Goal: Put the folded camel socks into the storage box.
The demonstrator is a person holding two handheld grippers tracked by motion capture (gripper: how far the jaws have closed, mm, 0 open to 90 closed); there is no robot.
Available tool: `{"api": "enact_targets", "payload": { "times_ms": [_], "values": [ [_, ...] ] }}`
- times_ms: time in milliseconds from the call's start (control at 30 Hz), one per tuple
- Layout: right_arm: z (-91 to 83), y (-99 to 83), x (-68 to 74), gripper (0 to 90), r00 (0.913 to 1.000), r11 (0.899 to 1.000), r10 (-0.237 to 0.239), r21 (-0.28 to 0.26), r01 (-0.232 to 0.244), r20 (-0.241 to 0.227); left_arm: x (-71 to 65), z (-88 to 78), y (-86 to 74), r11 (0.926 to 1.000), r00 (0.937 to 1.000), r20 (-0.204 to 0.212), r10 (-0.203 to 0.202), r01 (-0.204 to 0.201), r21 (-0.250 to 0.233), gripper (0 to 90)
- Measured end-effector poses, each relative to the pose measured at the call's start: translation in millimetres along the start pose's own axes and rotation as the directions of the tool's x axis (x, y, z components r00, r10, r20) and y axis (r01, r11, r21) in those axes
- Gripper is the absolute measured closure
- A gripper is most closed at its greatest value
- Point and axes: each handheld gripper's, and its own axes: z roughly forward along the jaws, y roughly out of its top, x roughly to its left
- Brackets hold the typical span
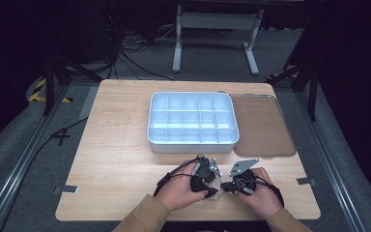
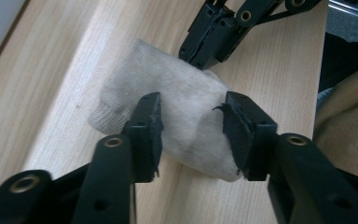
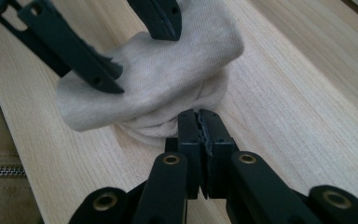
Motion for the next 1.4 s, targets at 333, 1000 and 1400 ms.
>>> {"api": "enact_targets", "payload": {
  "times_ms": [333,1000,1400],
  "values": [
    [-0.1,-0.4,1.2,87.3,1.0000,1.000,-0.001,0.006,0.001,0.003,1.5,5.6,-2.9,0.9989,0.9987,0.019,0.047,-0.047,-0.006,47.3],
    [-14.8,3.5,1.2,56.1,0.9910,0.981,0.134,-0.141,-0.132,0.007,0.3,6.0,-3.7,0.9976,0.9974,0.016,0.070,-0.070,-0.004,43.2],
    [-5.8,5.7,3.8,48.5,0.9817,0.965,0.190,-0.184,-0.189,-0.017,-0.4,6.5,-4.2,0.9972,0.9972,0.012,0.074,-0.074,-0.010,42.9]
  ]
}}
